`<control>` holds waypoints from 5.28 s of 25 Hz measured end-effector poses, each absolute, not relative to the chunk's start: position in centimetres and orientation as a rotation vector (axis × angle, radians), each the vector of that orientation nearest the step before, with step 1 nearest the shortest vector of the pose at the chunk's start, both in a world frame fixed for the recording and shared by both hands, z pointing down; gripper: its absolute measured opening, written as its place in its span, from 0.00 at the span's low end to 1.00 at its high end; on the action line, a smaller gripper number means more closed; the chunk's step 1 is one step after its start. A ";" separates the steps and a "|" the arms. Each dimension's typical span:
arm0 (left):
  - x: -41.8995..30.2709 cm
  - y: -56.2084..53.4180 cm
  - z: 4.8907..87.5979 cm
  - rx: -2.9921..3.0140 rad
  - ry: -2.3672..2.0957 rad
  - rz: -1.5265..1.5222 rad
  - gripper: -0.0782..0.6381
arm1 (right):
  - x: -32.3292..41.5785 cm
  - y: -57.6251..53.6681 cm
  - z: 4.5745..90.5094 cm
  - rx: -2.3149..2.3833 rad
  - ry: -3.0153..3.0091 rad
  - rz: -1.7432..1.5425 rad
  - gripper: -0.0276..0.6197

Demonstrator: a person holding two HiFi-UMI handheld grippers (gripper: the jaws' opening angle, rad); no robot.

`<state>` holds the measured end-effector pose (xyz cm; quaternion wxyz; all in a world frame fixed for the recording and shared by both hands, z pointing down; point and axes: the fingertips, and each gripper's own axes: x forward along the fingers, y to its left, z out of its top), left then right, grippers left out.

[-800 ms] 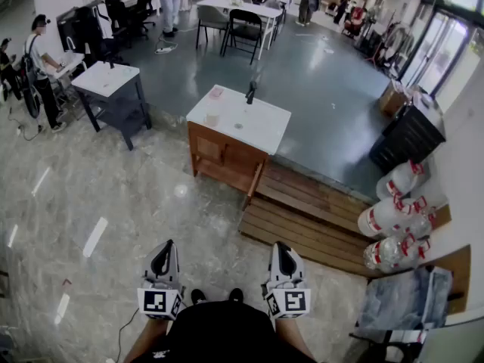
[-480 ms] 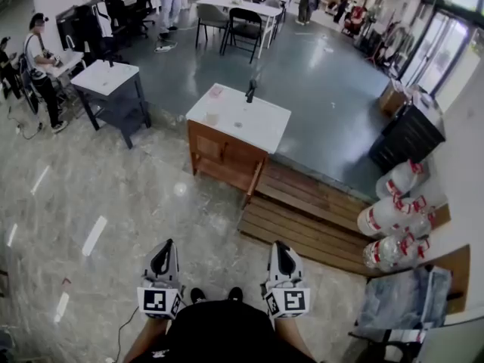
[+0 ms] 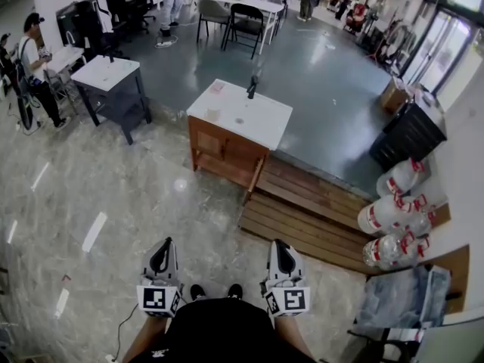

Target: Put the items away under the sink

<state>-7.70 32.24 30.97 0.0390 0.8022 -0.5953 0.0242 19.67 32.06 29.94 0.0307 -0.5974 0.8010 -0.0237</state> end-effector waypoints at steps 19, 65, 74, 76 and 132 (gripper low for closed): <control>-9.3 32.3 31.4 2.427 -1.840 0.074 0.12 | 18.0 32.5 29.0 -1.640 2.482 -0.126 0.62; -16.7 25.2 32.1 2.410 -1.844 0.053 0.12 | 10.3 24.9 31.0 -1.628 2.476 -0.168 0.68; -16.1 14.2 32.4 2.385 -1.872 0.110 0.12 | 10.8 13.4 31.3 -1.597 2.513 -0.186 0.68; -15.8 11.3 32.3 2.377 -1.881 0.112 0.12 | 11.4 10.8 31.4 -1.601 2.511 -0.198 0.68; -16.8 -34.0 61.4 2.400 -1.632 0.369 0.12 | -3.3 -33.3 63.1 -1.591 2.795 -0.420 0.55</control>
